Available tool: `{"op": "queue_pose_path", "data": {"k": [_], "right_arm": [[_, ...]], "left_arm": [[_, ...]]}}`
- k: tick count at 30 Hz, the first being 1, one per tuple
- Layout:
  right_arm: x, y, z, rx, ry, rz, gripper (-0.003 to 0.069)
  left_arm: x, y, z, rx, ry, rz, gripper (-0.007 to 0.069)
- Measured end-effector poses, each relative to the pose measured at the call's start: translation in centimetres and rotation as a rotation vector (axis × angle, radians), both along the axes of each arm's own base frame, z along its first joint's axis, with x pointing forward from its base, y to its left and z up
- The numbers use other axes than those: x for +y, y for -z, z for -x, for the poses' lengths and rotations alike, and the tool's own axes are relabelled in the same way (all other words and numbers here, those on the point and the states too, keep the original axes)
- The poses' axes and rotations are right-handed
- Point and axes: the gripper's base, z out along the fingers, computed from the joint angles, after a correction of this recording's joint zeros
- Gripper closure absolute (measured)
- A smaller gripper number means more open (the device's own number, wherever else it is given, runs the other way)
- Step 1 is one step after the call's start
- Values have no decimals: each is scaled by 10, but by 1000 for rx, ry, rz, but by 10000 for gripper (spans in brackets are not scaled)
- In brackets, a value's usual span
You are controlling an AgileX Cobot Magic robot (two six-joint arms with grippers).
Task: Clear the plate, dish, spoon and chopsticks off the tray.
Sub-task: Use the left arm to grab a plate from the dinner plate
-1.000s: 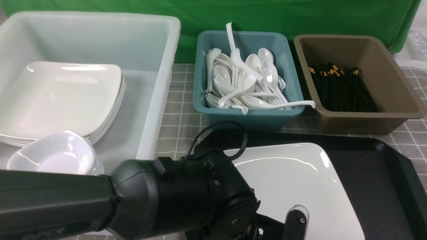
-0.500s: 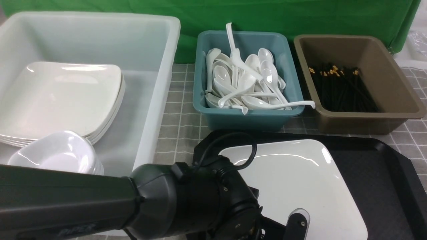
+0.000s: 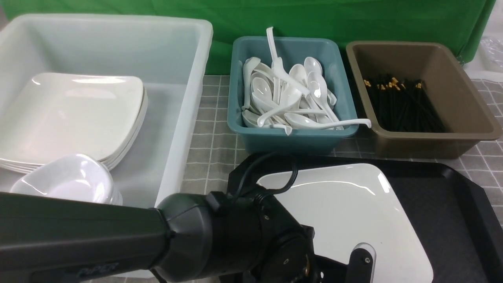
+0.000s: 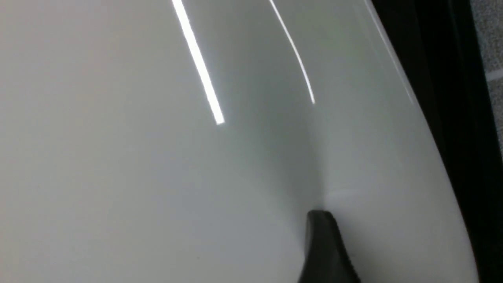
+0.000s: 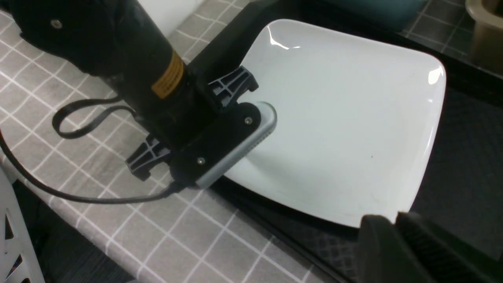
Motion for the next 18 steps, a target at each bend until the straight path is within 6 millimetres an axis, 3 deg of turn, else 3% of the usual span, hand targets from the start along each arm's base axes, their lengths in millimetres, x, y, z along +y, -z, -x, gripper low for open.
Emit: {"op": "queue_pose_path", "data": {"k": [13, 15, 17, 18], "right_arm": [[1, -1, 0, -9, -2, -9, 568], [2, -2, -1, -22, -6, -24, 568], [2, -3, -1, -32, -9, -34, 568], [3, -4, -2, -40, -11, -43, 568]], "left_arm": [[0, -7, 2, 28, -96, 3, 385], [3, -18, 11, 55, -119, -6, 491], [6, -33, 21, 45, -110, 1, 533], [8, -54, 31, 15, -94, 40, 544]]}}
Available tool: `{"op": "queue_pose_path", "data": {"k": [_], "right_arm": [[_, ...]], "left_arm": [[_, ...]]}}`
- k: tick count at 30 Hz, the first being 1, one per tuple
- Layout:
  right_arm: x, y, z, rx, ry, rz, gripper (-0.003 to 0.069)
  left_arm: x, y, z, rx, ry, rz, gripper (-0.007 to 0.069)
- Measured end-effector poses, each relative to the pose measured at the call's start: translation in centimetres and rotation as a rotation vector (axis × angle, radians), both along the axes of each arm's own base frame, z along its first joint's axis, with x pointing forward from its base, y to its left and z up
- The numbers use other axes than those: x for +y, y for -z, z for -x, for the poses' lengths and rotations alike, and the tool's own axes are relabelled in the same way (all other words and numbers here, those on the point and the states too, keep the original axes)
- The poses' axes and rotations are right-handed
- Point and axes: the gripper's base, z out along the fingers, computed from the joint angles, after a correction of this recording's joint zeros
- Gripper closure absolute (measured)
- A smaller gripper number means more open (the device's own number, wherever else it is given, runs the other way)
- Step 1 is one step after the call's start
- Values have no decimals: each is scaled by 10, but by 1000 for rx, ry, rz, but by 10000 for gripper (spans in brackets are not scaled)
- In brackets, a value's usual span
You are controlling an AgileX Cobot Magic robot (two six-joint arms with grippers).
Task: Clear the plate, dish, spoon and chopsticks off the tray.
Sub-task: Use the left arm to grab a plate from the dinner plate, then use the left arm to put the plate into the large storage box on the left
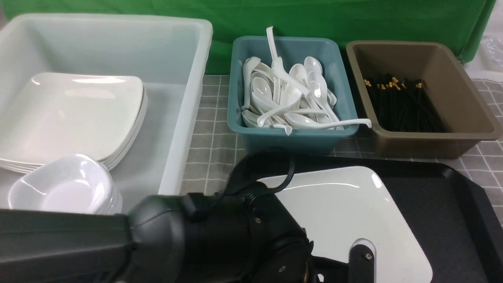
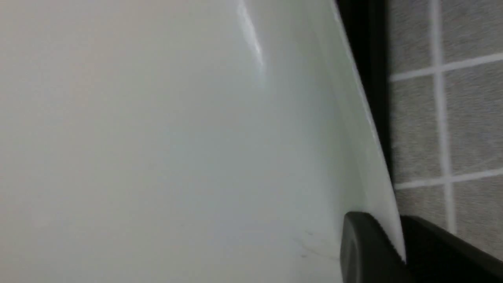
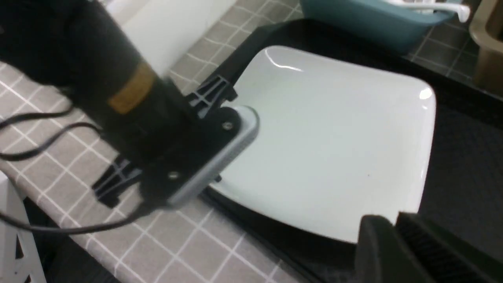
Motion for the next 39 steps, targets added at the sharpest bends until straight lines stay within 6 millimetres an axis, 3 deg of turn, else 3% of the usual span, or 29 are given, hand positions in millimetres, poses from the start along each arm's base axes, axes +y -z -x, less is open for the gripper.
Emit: {"op": "queue_pose_path", "data": {"k": [4, 14, 23, 39], "right_arm": [[3, -4, -1, -40, -11, -43, 568], [1, -10, -7, -120, 24, -57, 568], [-6, -13, -13, -168, 124, -54, 568], [-7, -13, -14, -169, 134, -41, 568]], "left_arm": [[12, -47, 13, -86, 23, 118, 587], [49, -109, 33, -129, -10, 273, 592], [71, -134, 45, -156, -12, 344, 592], [73, -141, 43, -204, -13, 369, 591]]}}
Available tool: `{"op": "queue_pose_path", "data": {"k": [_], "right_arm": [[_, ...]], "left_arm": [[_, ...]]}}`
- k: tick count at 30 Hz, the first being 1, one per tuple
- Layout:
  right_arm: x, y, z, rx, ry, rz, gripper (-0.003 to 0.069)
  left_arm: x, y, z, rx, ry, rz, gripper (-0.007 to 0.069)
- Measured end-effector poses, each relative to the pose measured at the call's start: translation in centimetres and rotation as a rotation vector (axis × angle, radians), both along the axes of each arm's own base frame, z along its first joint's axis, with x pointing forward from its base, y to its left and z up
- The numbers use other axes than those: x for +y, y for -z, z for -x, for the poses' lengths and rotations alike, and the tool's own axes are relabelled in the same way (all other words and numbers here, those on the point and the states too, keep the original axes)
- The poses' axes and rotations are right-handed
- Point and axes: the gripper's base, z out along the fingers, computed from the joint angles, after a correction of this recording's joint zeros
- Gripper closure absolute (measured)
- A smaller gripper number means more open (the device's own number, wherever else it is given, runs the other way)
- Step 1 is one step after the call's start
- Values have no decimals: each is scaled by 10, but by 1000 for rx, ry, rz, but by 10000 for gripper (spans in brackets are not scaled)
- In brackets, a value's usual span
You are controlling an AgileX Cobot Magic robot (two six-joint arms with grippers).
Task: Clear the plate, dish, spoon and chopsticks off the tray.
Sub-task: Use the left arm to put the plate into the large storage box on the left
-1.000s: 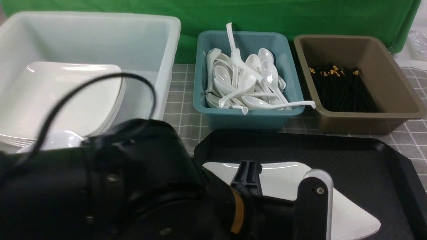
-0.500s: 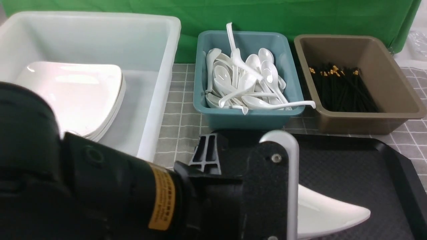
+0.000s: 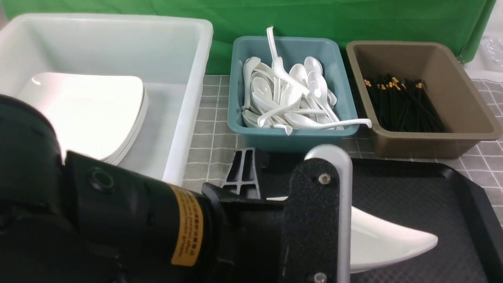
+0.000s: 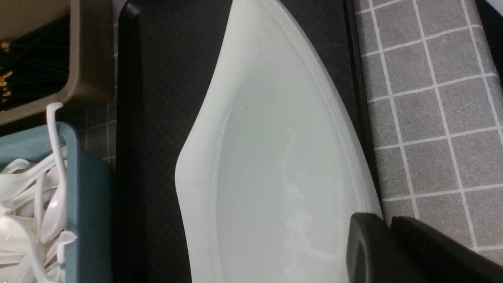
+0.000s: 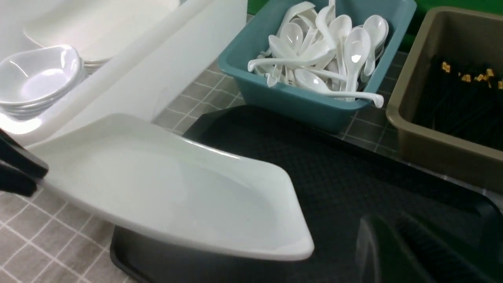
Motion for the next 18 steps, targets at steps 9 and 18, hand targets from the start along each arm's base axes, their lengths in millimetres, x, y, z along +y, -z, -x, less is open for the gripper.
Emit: {"op": "queue_pose_path", "data": {"k": [9, 18], "right_arm": [[-1, 0, 0, -4, 4, 6, 568], [-1, 0, 0, -7, 5, 7, 568]], "left_arm": [[17, -22, 3, -74, -43, 70, 591], [34, -36, 1, -151, -116, 98, 590]]}}
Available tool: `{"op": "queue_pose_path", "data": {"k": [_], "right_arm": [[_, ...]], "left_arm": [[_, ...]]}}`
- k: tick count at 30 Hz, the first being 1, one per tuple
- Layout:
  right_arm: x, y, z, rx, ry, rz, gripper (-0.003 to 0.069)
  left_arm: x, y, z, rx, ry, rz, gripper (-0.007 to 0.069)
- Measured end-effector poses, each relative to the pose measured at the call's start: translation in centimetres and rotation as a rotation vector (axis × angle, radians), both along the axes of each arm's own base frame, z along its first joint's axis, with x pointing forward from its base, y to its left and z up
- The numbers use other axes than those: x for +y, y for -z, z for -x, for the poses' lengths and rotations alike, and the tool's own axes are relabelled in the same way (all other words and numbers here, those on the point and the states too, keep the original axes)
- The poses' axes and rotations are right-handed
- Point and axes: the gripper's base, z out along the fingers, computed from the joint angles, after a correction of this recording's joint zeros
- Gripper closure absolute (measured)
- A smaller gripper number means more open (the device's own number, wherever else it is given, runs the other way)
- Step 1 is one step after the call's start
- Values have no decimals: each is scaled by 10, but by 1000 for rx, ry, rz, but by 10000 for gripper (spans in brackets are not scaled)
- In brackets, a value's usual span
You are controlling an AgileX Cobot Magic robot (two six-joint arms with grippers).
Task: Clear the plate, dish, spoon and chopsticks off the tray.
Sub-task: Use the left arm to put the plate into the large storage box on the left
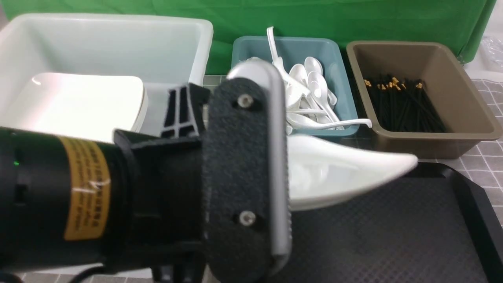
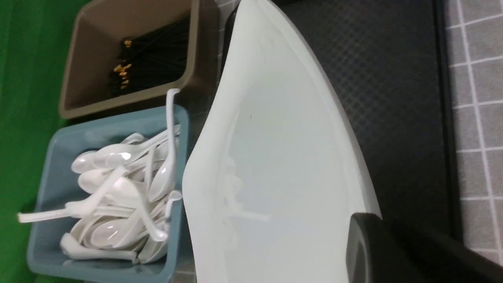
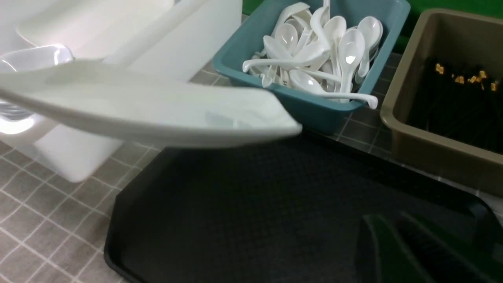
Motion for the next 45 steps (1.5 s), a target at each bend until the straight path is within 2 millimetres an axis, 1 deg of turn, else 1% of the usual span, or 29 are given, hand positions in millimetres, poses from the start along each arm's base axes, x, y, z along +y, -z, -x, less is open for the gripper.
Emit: {"op": "queue_pose_path", "data": {"k": [5, 11, 19, 25, 26, 27, 28, 29, 31, 33, 35, 38, 39, 42, 44, 45], "right_arm": [[0, 0, 0, 1, 3, -5, 568], [0, -1, 0, 4, 8, -25, 568], [1, -1, 0, 3, 7, -28, 568], [1, -1, 0, 3, 7, -28, 568], [1, -1, 0, 3, 7, -28, 568], [1, -1, 0, 3, 7, -28, 568], [1, -1, 0, 3, 7, -28, 568], [1, -1, 0, 3, 7, -28, 568], [1, -1, 0, 3, 7, -28, 568], [1, -1, 0, 3, 7, -28, 568], [1, -1, 0, 3, 7, -28, 568], [1, -1, 0, 3, 7, -28, 568], [1, -1, 0, 3, 7, -28, 568], [1, -1, 0, 3, 7, -28, 568], [1, -1, 0, 3, 7, -28, 568], [1, -1, 0, 3, 7, -28, 568]], "left_arm": [[6, -7, -2, -48, -35, 6, 590], [13, -9, -10, -119, -110, -30, 590], [18, -14, -17, -206, -165, -59, 589], [30, -16, -27, -237, -265, -97, 589], [36, -16, -34, -229, -314, -101, 589], [37, -16, -34, -228, -319, -102, 589], [43, -16, -40, -225, -360, -108, 589], [44, -16, -41, -225, -366, -109, 589], [52, -16, -48, -223, -417, -116, 589], [65, -16, -59, -231, -499, -131, 589], [71, -17, -63, -236, -533, -138, 589], [95, -18, -78, -249, -657, -158, 589], [96, -18, -78, -251, -662, -160, 589], [113, -15, -93, -249, -739, -196, 589], [120, -11, -101, -232, -765, -207, 589], [124, -7, -108, -215, -783, -211, 589]]}}
